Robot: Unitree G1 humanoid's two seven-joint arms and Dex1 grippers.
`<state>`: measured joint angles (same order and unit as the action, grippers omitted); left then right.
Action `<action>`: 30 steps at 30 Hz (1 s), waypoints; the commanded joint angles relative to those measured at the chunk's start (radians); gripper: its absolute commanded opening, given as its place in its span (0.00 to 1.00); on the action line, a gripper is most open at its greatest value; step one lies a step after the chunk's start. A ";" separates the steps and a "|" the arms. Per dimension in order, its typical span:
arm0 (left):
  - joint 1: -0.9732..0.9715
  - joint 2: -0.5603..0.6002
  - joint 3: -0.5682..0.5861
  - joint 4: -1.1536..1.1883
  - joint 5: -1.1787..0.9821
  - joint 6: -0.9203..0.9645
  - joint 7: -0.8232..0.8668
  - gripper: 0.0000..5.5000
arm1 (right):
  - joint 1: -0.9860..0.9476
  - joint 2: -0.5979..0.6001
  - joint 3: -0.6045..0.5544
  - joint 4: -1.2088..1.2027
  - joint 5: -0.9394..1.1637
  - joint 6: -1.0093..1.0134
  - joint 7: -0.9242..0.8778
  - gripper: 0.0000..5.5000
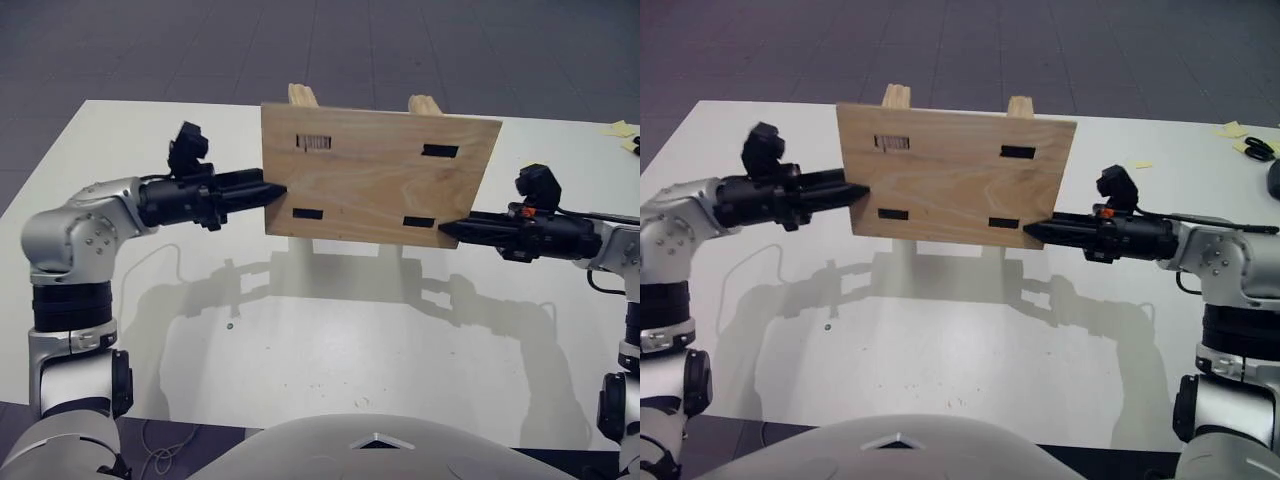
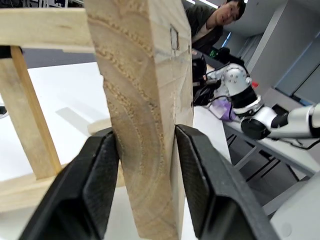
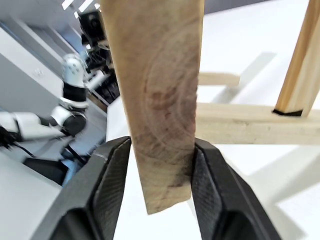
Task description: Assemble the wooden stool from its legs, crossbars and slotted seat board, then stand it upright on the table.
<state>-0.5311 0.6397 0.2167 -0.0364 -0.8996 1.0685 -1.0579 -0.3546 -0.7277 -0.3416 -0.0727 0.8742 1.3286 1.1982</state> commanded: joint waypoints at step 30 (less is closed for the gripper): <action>-0.235 -0.380 0.467 0.426 -0.110 -0.062 1.118 0.69 | -0.014 0.574 -0.282 -0.192 0.342 -0.157 -0.998 0.88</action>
<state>-0.7817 0.2639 0.6826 0.3824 -1.0332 1.0553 0.0476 -0.4016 -0.1740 -0.6538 -0.2258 1.2060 1.2110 0.2176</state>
